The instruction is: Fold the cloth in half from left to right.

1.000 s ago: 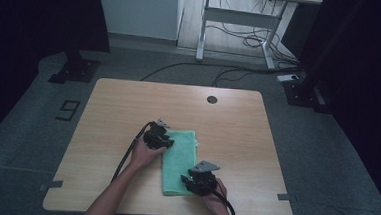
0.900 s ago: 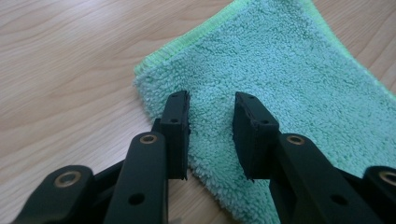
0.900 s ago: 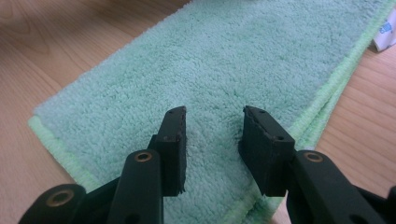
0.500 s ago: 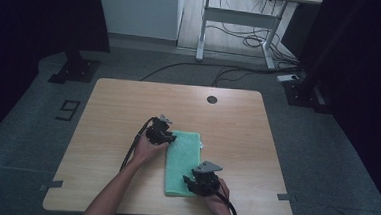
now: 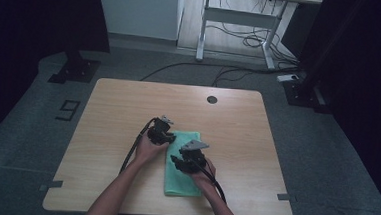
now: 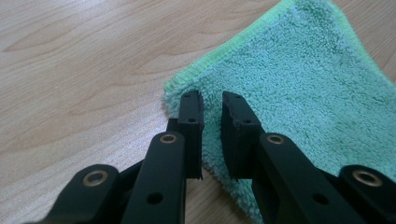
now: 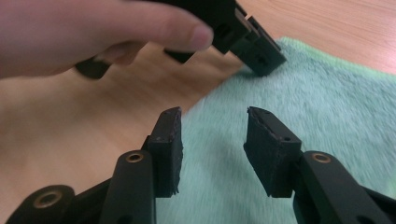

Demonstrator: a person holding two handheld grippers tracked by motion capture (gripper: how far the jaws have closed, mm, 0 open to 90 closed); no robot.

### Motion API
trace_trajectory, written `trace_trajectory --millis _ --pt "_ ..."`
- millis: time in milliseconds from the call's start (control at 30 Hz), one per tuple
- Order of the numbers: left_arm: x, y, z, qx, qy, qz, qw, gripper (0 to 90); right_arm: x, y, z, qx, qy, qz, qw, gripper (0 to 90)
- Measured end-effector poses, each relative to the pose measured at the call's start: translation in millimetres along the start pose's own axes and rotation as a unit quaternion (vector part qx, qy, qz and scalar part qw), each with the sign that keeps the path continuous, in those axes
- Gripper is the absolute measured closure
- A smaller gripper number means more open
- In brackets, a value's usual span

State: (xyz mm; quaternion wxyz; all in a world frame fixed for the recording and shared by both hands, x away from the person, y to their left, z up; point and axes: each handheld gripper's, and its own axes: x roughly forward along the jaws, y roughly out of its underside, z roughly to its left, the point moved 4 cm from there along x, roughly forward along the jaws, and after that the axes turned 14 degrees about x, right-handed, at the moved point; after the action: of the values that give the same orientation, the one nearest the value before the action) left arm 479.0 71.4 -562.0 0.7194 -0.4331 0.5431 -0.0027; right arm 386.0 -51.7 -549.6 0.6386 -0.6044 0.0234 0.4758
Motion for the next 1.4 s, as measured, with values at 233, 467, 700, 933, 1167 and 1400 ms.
trace_trajectory --millis 233,467,700,933,1167,1400 --pt "0.5 0.9 1.7 -0.016 0.007 -0.005 0.9998 78.4 28.5 -8.2 -2.4 -0.004 0.014 0.017 0.9998 54.7" --pt "0.5 0.7 1.8 -0.023 0.007 -0.004 0.9997 78.6 31.3 8.5 10.1 -0.041 0.016 0.036 0.9984 53.2" --pt "0.6 0.4 1.0 -0.025 0.003 -0.002 0.9997 78.6 14.6 27.3 21.6 -0.060 0.003 0.035 0.9976 54.2" --pt "0.6 1.0 -0.4 -0.026 -0.004 -0.005 0.9997 78.7 -7.3 53.3 39.7 -0.094 -0.029 0.035 0.9945 54.4" --pt "0.8 1.0 -0.6 -0.034 -0.005 -0.007 0.9994 78.9 -18.1 65.3 50.1 -0.102 -0.048 0.044 0.9927 53.2" --pt "0.6 1.8 0.2 -0.036 -0.001 -0.010 0.9993 78.9 -24.0 73.1 54.8 -0.103 -0.050 0.037 0.9927 52.9"
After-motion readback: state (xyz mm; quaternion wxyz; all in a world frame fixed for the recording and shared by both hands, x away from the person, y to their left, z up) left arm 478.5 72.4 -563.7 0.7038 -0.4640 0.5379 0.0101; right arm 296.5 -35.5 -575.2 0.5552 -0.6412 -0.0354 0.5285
